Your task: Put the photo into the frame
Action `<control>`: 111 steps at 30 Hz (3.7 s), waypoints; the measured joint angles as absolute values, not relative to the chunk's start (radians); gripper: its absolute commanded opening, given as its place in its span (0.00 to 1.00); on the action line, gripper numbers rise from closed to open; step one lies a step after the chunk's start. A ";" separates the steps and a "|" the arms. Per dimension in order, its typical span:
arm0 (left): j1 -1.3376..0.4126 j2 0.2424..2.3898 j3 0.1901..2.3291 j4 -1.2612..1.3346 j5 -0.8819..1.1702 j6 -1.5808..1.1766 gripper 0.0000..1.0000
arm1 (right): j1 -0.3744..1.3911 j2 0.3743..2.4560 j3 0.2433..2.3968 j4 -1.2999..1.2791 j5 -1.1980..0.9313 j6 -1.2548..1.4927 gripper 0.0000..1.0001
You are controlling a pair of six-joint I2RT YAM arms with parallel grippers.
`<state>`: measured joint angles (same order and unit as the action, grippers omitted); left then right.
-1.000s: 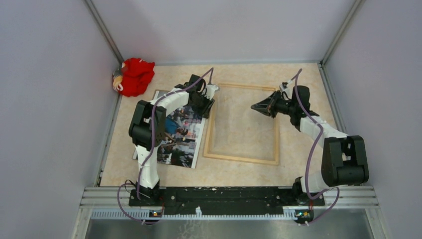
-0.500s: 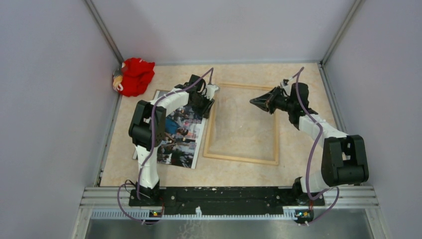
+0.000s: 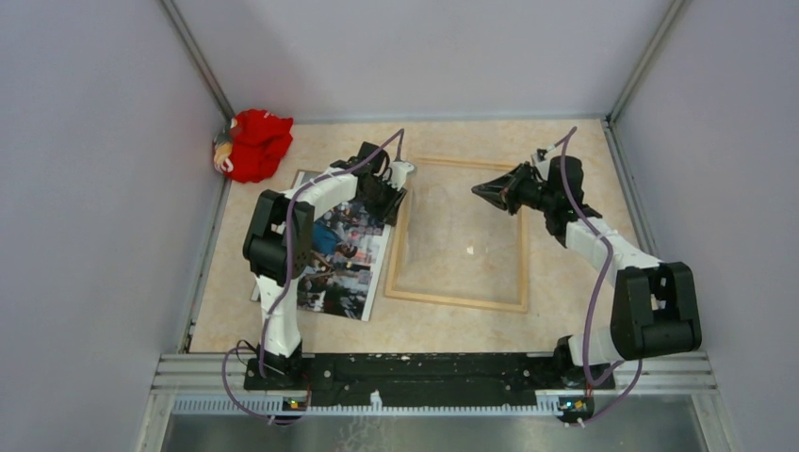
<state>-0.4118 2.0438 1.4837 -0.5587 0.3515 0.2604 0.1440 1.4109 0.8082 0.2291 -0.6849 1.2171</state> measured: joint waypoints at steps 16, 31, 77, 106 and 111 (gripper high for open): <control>-0.375 2.044 1.485 -0.589 0.387 0.260 0.39 | 0.144 1.364 0.853 0.103 -0.684 1.164 0.00; -0.356 2.040 1.486 -0.617 0.389 0.261 0.39 | 0.141 1.306 0.830 -0.007 -0.739 1.062 0.00; -0.275 2.035 1.486 -0.667 0.418 0.241 0.42 | 0.139 1.328 1.029 -0.091 -0.923 0.928 0.00; -0.239 2.033 1.489 -0.672 0.418 0.236 0.43 | 0.207 1.221 0.966 -0.620 -0.562 0.332 0.00; -0.245 2.034 1.498 -0.682 0.420 0.234 0.43 | 0.233 1.134 0.982 -0.571 -0.567 0.297 0.00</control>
